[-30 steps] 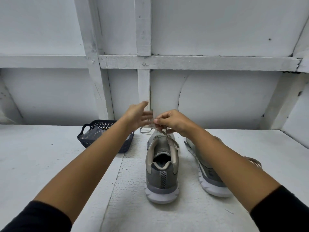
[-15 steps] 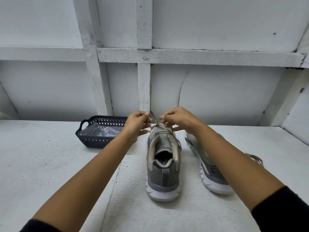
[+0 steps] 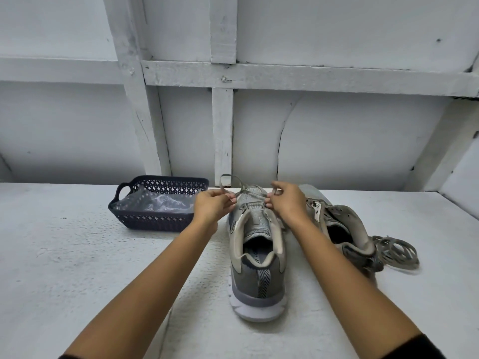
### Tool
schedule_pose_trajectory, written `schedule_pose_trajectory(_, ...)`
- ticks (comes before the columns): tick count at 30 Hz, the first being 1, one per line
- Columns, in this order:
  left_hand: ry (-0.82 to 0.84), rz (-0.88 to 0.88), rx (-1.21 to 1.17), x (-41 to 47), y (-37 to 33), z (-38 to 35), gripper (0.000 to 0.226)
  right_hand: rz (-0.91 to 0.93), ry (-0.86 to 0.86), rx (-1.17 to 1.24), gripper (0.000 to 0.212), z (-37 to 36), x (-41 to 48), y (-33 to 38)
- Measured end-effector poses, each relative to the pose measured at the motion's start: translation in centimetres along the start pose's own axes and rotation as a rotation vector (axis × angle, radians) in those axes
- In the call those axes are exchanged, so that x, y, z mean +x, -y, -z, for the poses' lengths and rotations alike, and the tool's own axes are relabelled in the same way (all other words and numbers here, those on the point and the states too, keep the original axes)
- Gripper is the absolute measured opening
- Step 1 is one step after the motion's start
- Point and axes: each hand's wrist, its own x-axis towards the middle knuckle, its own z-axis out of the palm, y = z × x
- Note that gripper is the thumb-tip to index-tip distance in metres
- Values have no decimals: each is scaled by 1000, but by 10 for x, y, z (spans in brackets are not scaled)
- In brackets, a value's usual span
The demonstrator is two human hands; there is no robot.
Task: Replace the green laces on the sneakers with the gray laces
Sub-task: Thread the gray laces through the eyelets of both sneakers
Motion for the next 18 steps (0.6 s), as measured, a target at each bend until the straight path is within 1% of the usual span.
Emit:
schedule_pose_trajectory(2,2,-56,73,2,6,-3,13,15,-49,48,39,-1,-6,-4)
schedule_pose_trajectory(4,-4,-92,119,3,11,-5,7,54,-64,26,39,0,-9,-8)
schedule_pose_trajectory(7,-41,-117,150,5,20,-7,13,89,-69,21,38,0,-15,-14)
schedule_pose_trajectory(10,-68,-158,196,5,25,-7,8,70,-104,-19,37,-1,-16,-19)
schedule_pose_trajectory(12,-74,-190,222,7,27,-7,9,63,-148,-2,29,0,-16,-23)
schedule_pose_trajectory(14,-69,-213,223,8,29,-8,8,81,-180,-6,16,0,-18,-25)
schedule_pose_trajectory(15,-69,-224,222,8,30,-9,7,90,-180,-28,12,-1,-17,-27)
schedule_pose_trajectory(18,-72,-261,252,9,32,-10,6,114,-130,-122,17,1,-18,-29)
